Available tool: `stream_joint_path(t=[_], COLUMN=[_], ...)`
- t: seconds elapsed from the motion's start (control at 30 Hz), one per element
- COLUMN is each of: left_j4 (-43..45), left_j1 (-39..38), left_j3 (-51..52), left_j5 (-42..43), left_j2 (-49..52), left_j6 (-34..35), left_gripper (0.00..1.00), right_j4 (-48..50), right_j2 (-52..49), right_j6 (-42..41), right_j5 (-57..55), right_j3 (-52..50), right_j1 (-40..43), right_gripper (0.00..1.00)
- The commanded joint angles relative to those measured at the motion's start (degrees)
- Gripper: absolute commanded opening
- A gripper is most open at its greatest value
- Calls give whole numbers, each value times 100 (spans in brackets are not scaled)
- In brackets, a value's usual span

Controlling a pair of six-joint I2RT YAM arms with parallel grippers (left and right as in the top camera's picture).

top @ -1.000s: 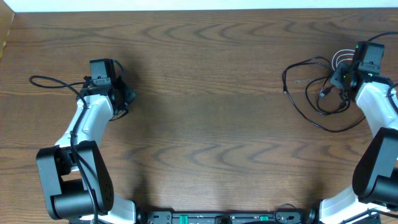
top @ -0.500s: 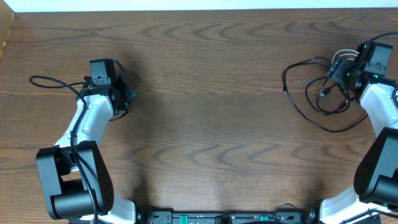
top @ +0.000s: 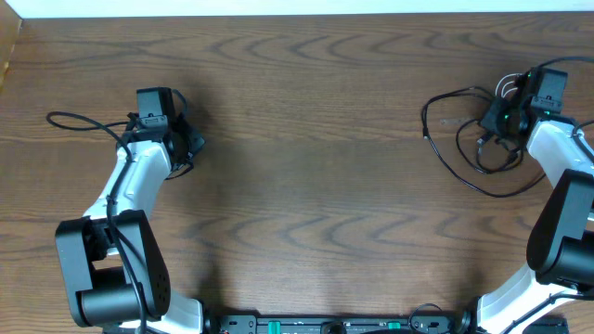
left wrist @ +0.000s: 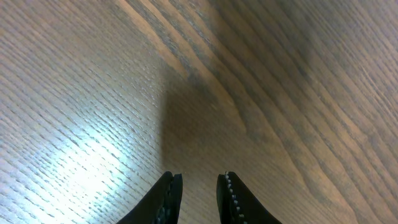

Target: Untangle cables

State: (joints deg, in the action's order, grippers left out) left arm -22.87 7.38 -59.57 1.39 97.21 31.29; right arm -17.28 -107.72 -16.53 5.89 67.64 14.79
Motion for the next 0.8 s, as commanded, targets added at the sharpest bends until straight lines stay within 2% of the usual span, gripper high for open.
stream_joint_path(t=[0.0, 0.53, 0.77], left_j4=[-17, -20, -20], left_j1=[-20, -20, -20], left_j3=[33, 33, 33], left_j5=[-31, -31, -31], left_j2=[-22, -22, -22], left_j6=[-31, -31, -31], left_gripper=[25, 25, 25], right_j4=[-48, -363, -664], right_j2=[149, 1867, 2006], right_j6=[-13, -13, -17], right_j5=[-120, -125, -420], right_j3=[-31, -31, -31], right_j1=[109, 599, 734], right_gripper=[1, 1, 1])
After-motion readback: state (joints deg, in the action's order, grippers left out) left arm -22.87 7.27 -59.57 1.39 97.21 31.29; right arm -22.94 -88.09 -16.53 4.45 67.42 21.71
